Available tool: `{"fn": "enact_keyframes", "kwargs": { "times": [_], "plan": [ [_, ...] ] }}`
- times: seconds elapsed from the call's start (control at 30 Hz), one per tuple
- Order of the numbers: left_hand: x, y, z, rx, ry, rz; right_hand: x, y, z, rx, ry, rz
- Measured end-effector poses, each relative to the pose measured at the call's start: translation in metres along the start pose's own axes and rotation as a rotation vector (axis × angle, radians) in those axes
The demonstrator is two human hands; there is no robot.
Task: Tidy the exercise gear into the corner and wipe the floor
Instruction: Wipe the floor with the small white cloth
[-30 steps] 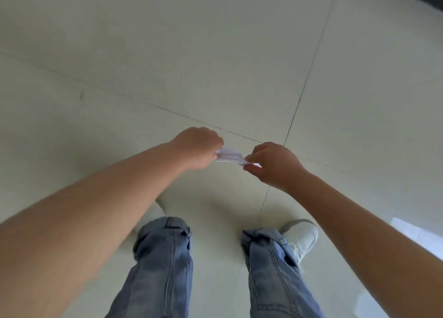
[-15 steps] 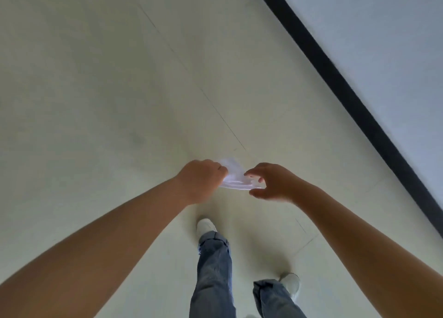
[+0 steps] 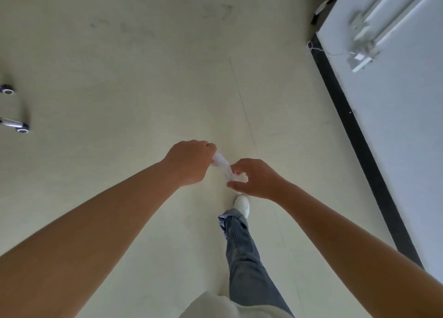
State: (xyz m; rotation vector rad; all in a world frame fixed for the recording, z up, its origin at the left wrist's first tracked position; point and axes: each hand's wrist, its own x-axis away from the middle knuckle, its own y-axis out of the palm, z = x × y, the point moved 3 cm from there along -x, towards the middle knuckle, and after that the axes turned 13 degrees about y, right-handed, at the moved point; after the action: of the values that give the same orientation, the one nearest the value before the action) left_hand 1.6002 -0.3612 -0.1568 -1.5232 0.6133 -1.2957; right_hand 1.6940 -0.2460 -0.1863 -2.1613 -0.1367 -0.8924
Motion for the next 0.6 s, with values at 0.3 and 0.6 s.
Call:
{"fn": "enact_keyframes", "kwargs": {
  "times": [0.3, 0.6],
  "plan": [
    [-0.12, -0.126, -0.197, 0.082, -0.1, 0.05, -0.186, -0.204, -0.097, 0.135, -0.079, -0.036],
    [-0.241, -0.216, -0.436, 0.115, -0.137, 0.021, -0.394, -0.36, -0.237, 0.405, -0.093, 0.131]
  ]
}}
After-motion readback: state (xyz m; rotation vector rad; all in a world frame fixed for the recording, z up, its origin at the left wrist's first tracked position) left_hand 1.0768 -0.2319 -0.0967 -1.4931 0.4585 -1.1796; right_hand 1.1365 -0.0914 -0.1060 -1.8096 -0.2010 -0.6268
